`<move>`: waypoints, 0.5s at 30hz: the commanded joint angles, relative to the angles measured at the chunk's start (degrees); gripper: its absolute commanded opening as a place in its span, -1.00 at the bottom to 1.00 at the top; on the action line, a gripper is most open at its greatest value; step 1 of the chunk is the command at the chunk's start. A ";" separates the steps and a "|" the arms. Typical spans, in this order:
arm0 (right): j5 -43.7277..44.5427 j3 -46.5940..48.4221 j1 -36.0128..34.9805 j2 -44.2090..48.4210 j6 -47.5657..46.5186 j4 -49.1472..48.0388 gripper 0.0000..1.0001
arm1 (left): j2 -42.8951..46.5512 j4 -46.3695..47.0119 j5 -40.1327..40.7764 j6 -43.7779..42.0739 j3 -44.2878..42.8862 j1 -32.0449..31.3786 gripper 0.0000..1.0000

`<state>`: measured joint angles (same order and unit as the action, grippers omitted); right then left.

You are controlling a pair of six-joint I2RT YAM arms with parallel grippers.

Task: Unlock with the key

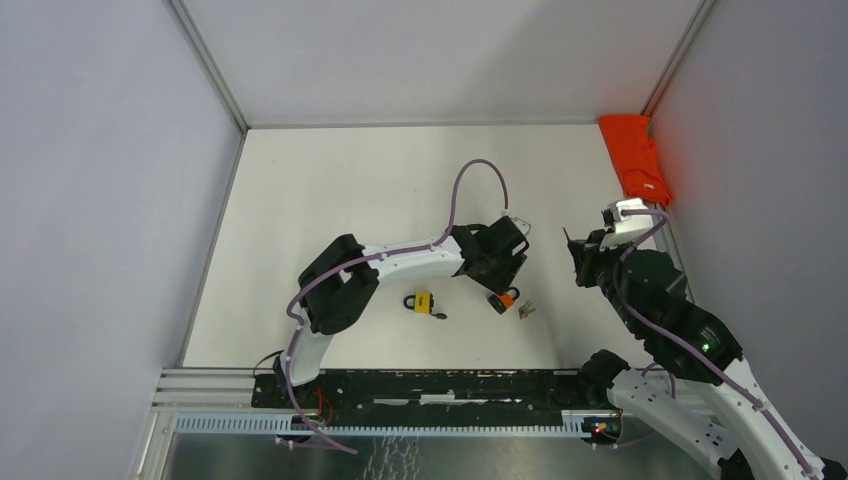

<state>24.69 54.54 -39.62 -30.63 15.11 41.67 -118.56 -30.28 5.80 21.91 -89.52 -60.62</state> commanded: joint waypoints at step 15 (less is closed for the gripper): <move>0.04 1.07 0.07 0.16 -0.44 -2.61 -1.00 | -6.88 -0.58 -4.79 0.28 -3.55 -0.11 0.31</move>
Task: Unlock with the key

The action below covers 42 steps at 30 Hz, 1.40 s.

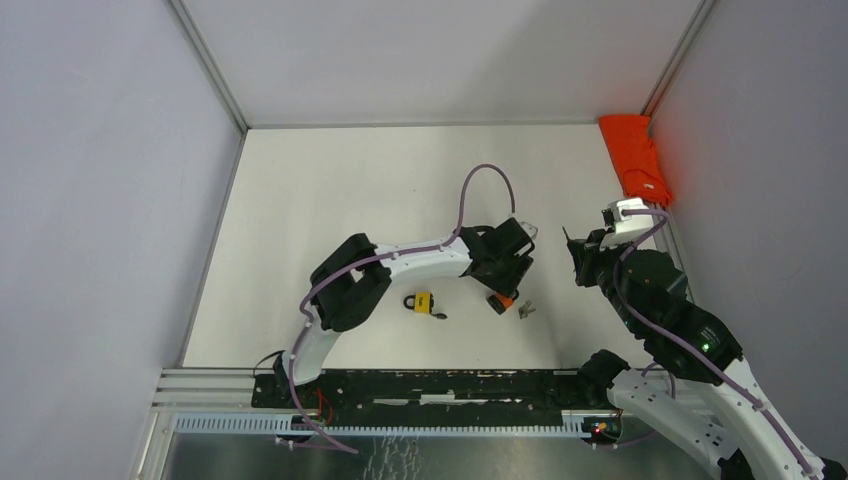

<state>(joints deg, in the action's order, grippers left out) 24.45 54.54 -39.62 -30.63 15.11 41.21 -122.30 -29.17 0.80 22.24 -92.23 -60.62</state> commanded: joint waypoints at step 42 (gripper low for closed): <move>-10.89 -15.76 0.07 -4.01 2.60 -19.55 -1.00 | 8.66 8.23 -23.76 4.82 8.58 20.55 -0.96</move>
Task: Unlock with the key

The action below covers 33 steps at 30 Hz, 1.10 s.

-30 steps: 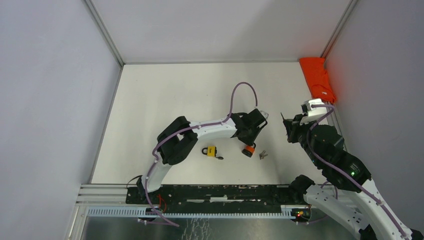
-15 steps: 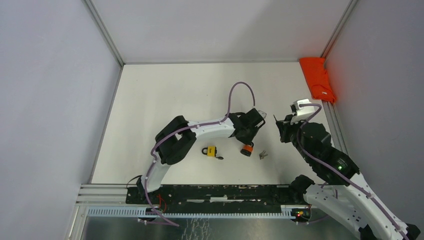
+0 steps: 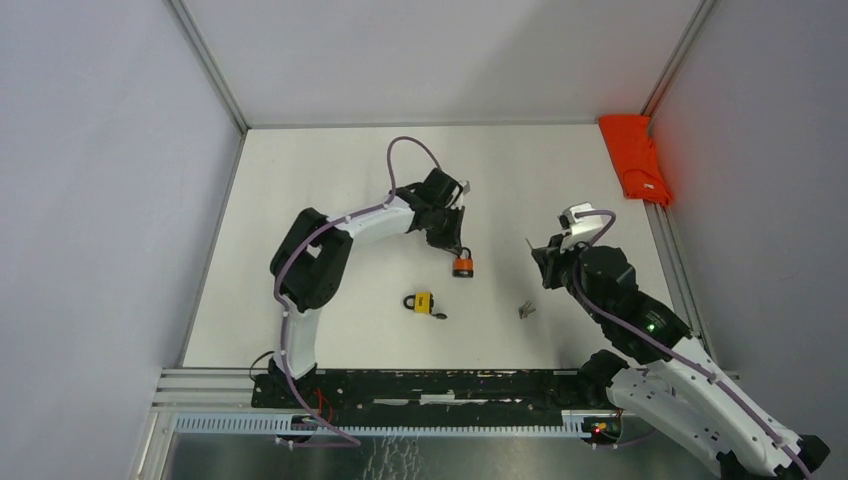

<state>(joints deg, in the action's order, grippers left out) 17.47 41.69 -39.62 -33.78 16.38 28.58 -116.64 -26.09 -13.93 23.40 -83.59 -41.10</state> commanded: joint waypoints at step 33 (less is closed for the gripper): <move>-28.49 -19.24 11.47 -23.34 3.51 -38.19 -1.00 | -5.31 1.19 -1.67 -0.78 -0.38 6.58 -0.96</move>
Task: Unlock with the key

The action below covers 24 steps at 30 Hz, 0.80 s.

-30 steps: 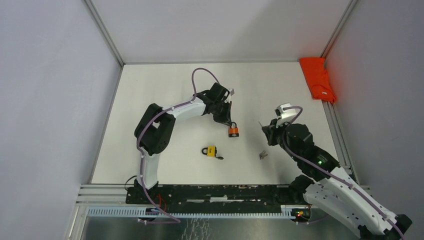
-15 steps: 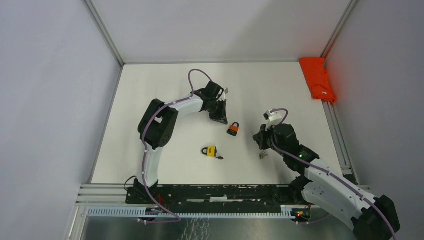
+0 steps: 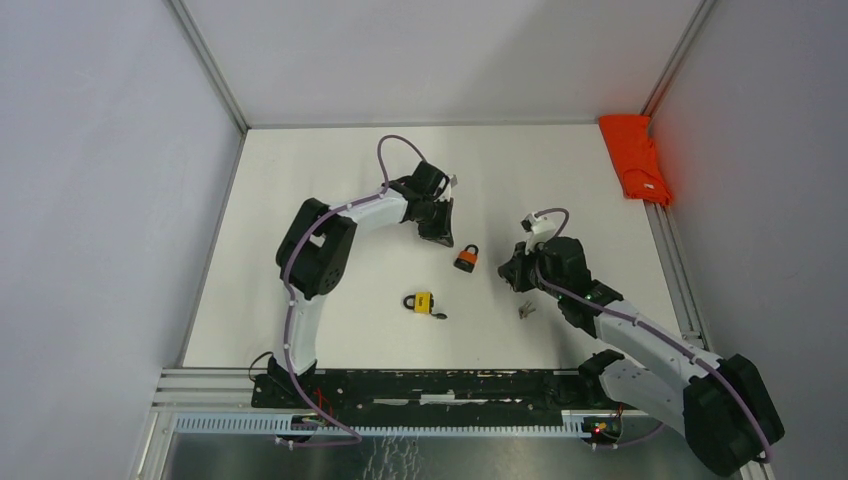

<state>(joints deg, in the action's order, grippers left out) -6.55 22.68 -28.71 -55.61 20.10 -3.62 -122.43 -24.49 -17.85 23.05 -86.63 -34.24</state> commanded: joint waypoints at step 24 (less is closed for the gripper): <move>-13.15 -3.04 2.52 -9.27 6.89 -12.79 -1.00 | 6.11 7.83 1.35 1.88 14.31 -7.27 -0.96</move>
<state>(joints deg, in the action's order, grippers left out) -20.86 20.60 -26.46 -65.28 26.22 -15.57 -114.89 -15.81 -16.97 23.68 -73.71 -40.18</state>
